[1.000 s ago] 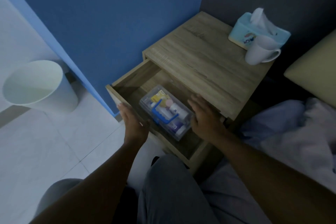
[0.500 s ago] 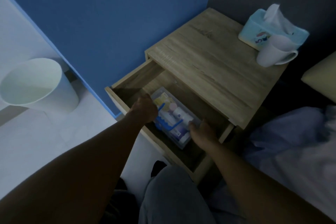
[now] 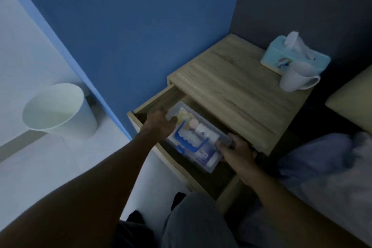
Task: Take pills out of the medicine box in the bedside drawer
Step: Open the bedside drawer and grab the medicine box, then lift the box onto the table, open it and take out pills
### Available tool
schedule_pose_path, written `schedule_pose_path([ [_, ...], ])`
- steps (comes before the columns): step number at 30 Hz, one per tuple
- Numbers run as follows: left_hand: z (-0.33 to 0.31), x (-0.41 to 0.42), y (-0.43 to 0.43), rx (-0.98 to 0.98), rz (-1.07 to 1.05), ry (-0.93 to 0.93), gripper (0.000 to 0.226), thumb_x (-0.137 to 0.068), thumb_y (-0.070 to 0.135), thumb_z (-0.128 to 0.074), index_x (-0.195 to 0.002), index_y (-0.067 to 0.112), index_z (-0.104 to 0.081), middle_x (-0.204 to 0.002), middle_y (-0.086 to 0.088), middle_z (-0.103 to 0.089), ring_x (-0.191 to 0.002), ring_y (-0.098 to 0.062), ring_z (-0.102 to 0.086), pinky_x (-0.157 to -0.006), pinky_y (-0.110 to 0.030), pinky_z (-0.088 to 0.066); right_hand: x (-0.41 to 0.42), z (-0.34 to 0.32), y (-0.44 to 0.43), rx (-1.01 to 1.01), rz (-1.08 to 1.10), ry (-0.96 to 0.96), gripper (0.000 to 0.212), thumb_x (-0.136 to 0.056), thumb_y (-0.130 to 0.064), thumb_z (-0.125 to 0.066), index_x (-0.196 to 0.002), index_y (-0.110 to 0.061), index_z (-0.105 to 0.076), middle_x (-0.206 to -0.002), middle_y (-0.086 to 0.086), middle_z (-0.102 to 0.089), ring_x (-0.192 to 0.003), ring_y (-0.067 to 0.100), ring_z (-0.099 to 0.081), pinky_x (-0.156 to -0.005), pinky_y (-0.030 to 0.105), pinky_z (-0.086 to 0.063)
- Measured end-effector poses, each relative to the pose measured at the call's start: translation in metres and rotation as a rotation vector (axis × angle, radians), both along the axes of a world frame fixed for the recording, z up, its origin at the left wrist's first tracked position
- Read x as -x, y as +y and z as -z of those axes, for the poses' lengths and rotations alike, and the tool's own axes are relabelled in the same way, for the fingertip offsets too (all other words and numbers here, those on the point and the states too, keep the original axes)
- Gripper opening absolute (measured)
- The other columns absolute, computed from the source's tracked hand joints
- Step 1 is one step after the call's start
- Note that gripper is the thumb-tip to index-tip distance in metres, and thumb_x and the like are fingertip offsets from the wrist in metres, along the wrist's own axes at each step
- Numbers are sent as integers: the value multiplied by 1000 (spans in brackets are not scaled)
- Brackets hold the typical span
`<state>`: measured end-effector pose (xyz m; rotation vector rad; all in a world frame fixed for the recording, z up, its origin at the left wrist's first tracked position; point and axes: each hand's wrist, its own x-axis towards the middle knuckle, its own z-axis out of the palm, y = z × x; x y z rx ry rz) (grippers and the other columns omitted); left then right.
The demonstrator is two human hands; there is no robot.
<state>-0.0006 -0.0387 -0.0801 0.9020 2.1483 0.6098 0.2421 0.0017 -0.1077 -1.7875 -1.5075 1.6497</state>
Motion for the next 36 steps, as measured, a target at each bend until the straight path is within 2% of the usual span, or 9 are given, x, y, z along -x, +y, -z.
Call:
schedule_pose_path([
  [7, -70, 13, 24, -228, -185, 219, 48, -81, 42, -66, -122, 18, -63, -124, -11, -62, -115, -31, -59, -102, -35, -47, 11, -60, 30, -94, 44, 194, 47, -84, -31, -75, -128, -24, -61, -112, 1, -73, -91, 16, -76, -81, 41, -63],
  [13, -90, 31, 73, -301, -176, 154, 46, -80, 45, -66, -120, 22, -66, -122, -7, -66, -112, -24, -63, -94, -27, -47, 28, -84, 83, -157, 129, 190, 33, -85, -24, -75, -115, -14, -66, -98, 4, -75, -67, 5, -76, -54, 20, -59],
  [18, -65, 48, 120, -296, -158, 100, 53, -73, 48, -66, -121, 25, -67, -116, -6, -71, -102, -20, -69, -95, -28, -53, 47, -78, 134, -116, 179, 187, 44, -85, -16, -73, -125, -5, -60, -106, 12, -72, -85, 23, -76, -72, 37, -64],
  [21, -48, 56, 140, -302, -165, 61, 52, -76, 46, -67, -122, 23, -66, -116, -6, -71, -100, -21, -70, -95, -32, -55, 57, -74, 157, -142, 215, 182, 47, -82, -13, -75, -126, -6, -58, -102, 9, -71, -80, 21, -73, -62, 28, -60],
  [24, -39, 60, 156, -353, -182, 67, 42, -87, 37, -64, -123, 17, -66, -113, -2, -71, -103, -16, -68, -90, -17, -47, 65, -67, 174, -231, 211, 117, 54, -83, -18, -74, -132, -6, -56, -111, 5, -69, -80, 14, -70, -48, 14, -52],
  [27, -38, 58, 161, -374, -175, 32, 37, -91, 29, -60, -126, 17, -64, -106, 2, -66, -100, -9, -62, -85, -15, -43, 66, -66, 180, -292, 163, 36, 60, -85, -30, -71, -139, -9, -54, -123, 6, -67, -97, 19, -70, -67, 22, -55],
  [30, -32, 56, 157, -420, -222, -43, 49, -91, 22, -56, -140, 18, -49, -134, -4, -59, -121, -19, -58, -104, -27, -45, 64, -71, 181, -423, -16, -189, 61, -92, -44, -61, -138, -6, -52, -128, 5, -64, -108, 19, -64, -70, 20, -49],
  [32, -24, 45, 148, -422, -313, -73, 53, -92, 23, -57, -143, 16, -42, -140, -8, -54, -125, -24, -55, -104, -28, -43, 65, -74, 179, -581, -147, -332, 71, -96, -46, -55, -151, -7, -32, -143, 9, -50, -125, 23, -54, -77, 15, -44],
  [36, -6, 10, 136, -363, -422, -362, 46, -86, 40, -66, -123, 18, -51, -120, -10, -64, -104, -25, -65, -94, -42, -55, 69, -75, 166, -678, -363, -390, 92, -88, -59, -60, -156, -16, -15, -160, 7, -27, -145, 25, -33, -109, 39, -40],
])
